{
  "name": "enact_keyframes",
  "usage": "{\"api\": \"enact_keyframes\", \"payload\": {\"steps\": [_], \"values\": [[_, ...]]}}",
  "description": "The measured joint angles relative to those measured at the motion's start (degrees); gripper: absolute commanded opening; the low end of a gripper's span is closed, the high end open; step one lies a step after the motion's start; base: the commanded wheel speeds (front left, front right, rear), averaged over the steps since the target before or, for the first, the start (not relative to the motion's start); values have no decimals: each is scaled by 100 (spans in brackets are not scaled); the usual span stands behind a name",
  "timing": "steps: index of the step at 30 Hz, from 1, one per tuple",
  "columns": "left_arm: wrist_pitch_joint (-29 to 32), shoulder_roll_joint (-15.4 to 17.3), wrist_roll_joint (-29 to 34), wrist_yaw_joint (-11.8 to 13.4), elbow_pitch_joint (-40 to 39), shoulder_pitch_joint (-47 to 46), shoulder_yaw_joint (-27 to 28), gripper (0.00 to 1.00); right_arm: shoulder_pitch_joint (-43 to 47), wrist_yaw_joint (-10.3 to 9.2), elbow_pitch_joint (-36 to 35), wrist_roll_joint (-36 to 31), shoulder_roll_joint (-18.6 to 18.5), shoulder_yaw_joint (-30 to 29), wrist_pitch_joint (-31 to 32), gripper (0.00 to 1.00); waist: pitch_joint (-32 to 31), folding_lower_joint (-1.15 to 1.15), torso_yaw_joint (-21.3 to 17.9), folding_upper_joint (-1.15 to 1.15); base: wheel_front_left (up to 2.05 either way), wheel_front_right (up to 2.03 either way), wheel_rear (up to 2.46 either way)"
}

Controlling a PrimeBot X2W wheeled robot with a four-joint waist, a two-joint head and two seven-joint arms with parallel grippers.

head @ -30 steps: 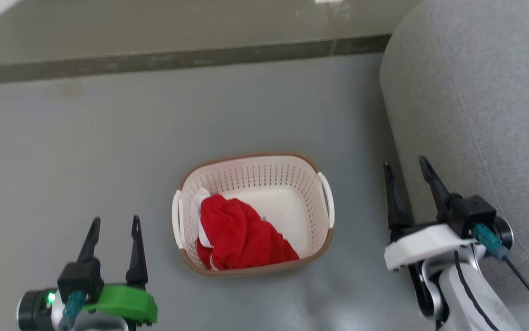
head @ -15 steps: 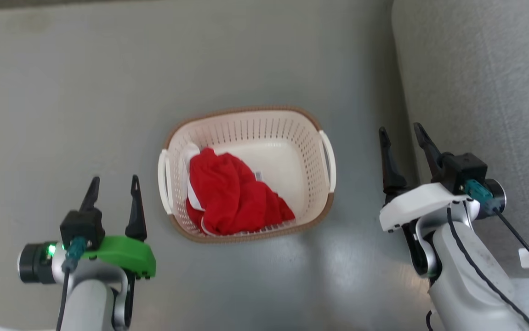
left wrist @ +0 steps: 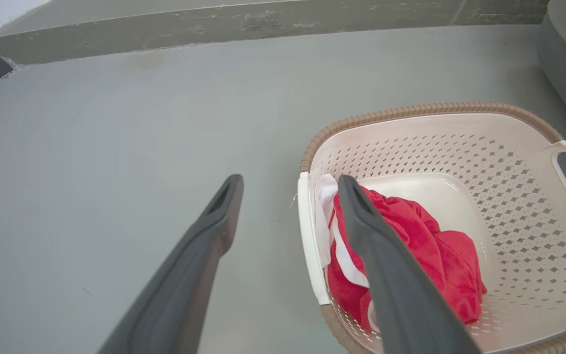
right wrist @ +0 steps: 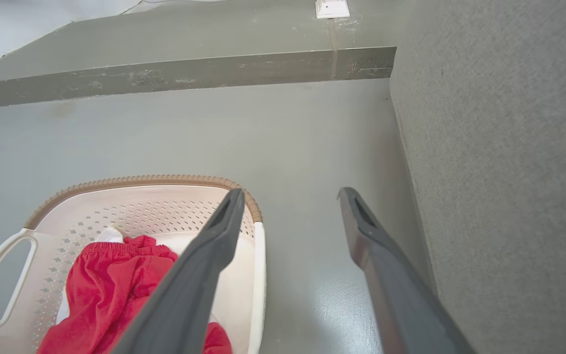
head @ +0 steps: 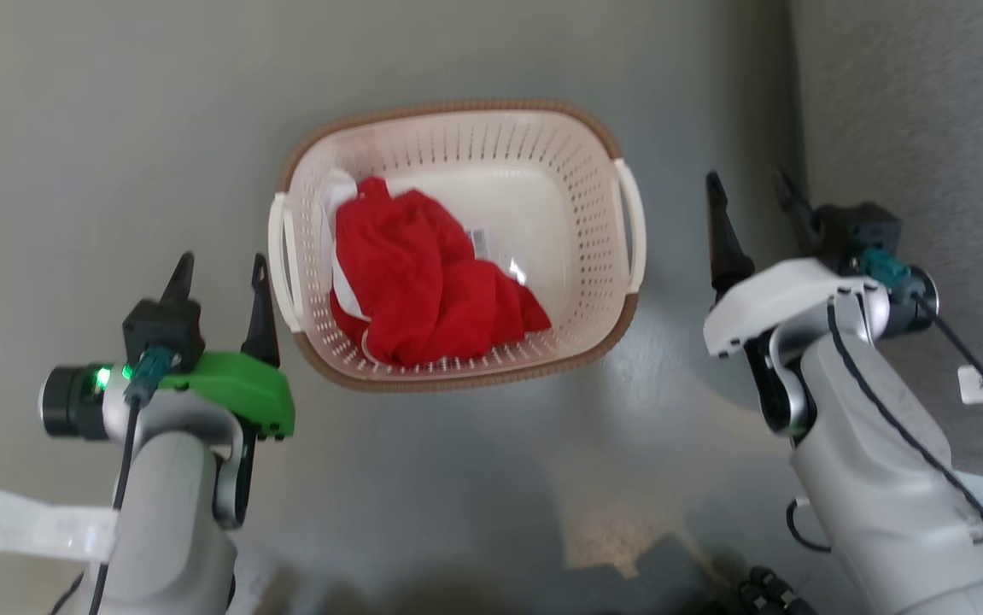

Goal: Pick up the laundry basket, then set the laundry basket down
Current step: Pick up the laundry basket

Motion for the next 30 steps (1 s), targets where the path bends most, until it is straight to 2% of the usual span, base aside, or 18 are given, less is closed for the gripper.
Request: {"api": "enact_keyframes", "payload": {"steps": [12, 19, 30], "values": [[-29, -58, 55, -107, 541, -1060, -372, 100, -1025, -3, 516, 359, -48, 388, -2, 100, 1142, 0, 170, 0, 0, 0, 0], [-152, -77, 54, -132, 1001, -1449, -435, 100, -1273, -4, 938, 417, -57, 588, -3, 100, 1677, 0, 287, 0, 0, 0, 0], [-211, -124, -14, -156, 1483, -1740, -537, 100, -1540, -4, 1324, 501, -63, 797, -4, 100, 1944, 0, 389, 0, 0, 0, 0]]}}
